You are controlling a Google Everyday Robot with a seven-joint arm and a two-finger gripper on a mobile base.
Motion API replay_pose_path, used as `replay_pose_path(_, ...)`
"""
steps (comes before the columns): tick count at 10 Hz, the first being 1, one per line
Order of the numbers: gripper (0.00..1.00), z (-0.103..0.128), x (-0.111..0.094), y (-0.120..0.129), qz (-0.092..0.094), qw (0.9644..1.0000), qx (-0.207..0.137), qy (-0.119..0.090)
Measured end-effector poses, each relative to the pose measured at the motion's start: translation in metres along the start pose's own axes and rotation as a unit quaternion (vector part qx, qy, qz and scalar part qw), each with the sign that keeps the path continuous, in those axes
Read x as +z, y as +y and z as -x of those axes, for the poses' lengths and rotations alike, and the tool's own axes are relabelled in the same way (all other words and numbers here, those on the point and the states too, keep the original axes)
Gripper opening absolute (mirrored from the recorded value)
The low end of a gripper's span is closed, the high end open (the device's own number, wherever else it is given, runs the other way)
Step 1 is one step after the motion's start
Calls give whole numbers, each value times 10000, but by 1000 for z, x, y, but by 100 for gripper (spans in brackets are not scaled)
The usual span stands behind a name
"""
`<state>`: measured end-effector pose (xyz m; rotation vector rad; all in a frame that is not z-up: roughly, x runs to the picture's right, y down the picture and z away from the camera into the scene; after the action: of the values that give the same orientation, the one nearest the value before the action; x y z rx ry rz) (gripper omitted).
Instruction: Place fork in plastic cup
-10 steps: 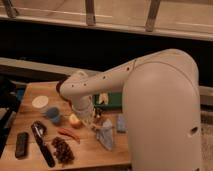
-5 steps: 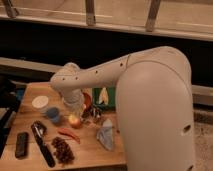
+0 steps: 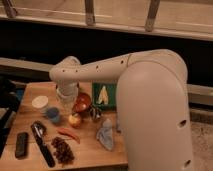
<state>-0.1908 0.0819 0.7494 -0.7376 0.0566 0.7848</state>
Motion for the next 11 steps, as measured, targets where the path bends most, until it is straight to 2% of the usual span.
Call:
replay_pose_path(1, 6, 15, 0, 7, 140, 9998, -43, -153)
replay_pose_path(2, 6, 21, -1, 11, 195, 9996, -69, -204)
replay_pose_path(8, 6, 22, 2, 10, 186, 9995, -110, -226)
replay_pose_path(9, 6, 25, 7, 10, 173, 9994, -158, -259)
replay_pose_path(11, 6, 48, 18, 22, 127, 9986, -359, -372)
